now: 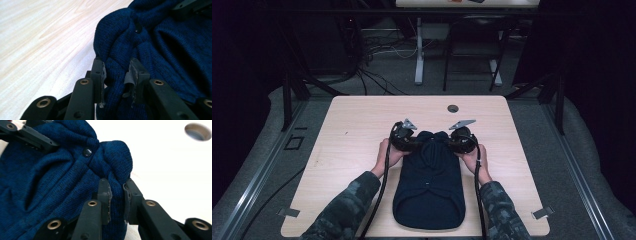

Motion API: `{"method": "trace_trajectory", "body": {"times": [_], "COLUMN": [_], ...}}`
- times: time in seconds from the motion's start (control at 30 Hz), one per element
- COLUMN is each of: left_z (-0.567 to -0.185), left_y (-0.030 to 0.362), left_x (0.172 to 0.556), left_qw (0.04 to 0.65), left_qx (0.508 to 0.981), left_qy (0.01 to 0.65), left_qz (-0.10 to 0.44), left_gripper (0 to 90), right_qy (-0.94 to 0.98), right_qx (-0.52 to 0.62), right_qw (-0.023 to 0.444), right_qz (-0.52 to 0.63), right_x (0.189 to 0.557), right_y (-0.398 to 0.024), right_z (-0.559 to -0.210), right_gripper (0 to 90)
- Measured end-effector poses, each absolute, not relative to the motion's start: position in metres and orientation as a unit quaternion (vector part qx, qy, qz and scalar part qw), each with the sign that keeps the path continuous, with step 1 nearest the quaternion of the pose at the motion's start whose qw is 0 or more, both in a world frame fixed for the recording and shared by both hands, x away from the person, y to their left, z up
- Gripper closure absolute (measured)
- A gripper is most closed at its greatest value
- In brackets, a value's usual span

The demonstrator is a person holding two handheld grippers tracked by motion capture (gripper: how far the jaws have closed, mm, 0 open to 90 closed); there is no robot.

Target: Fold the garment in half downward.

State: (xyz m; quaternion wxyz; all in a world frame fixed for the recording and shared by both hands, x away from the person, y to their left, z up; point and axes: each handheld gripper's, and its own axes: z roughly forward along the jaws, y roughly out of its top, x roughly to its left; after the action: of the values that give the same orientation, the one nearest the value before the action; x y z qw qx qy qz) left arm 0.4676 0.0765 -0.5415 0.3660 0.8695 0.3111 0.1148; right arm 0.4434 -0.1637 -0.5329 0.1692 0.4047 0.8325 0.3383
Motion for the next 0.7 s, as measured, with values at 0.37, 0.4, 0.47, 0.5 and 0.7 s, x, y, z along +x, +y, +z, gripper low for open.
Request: {"method": "trace_trajectory", "body": {"times": [0.37, 0.4, 0.47, 0.5, 0.7], "left_z": [-0.526, -0.524, -0.521, -0.521, -0.515], "left_y": [0.083, 0.084, 0.085, 0.085, 0.089], "left_x": [0.458, 0.456, 0.455, 0.454, 0.450], "left_qw": [0.379, 0.378, 0.379, 0.380, 0.391], "left_qx": [0.872, 0.875, 0.875, 0.875, 0.871], "left_qy": [0.292, 0.287, 0.285, 0.284, 0.279], "left_qz": [0.102, 0.099, 0.098, 0.098, 0.101], "left_gripper": [68.7, 68.6, 68.6, 68.6, 69.7], "right_qy": [0.836, 0.837, 0.839, 0.843, 0.844], "right_qx": [0.371, 0.364, 0.356, 0.345, 0.332], "right_qw": [0.191, 0.196, 0.202, 0.204, 0.208], "right_qz": [0.356, 0.357, 0.358, 0.359, 0.366], "right_x": [0.422, 0.419, 0.416, 0.414, 0.410], "right_y": [-0.165, -0.164, -0.163, -0.163, -0.164], "right_z": [-0.512, -0.510, -0.507, -0.506, -0.501], "right_gripper": [77.8, 77.9, 77.9, 77.9, 77.9]}}
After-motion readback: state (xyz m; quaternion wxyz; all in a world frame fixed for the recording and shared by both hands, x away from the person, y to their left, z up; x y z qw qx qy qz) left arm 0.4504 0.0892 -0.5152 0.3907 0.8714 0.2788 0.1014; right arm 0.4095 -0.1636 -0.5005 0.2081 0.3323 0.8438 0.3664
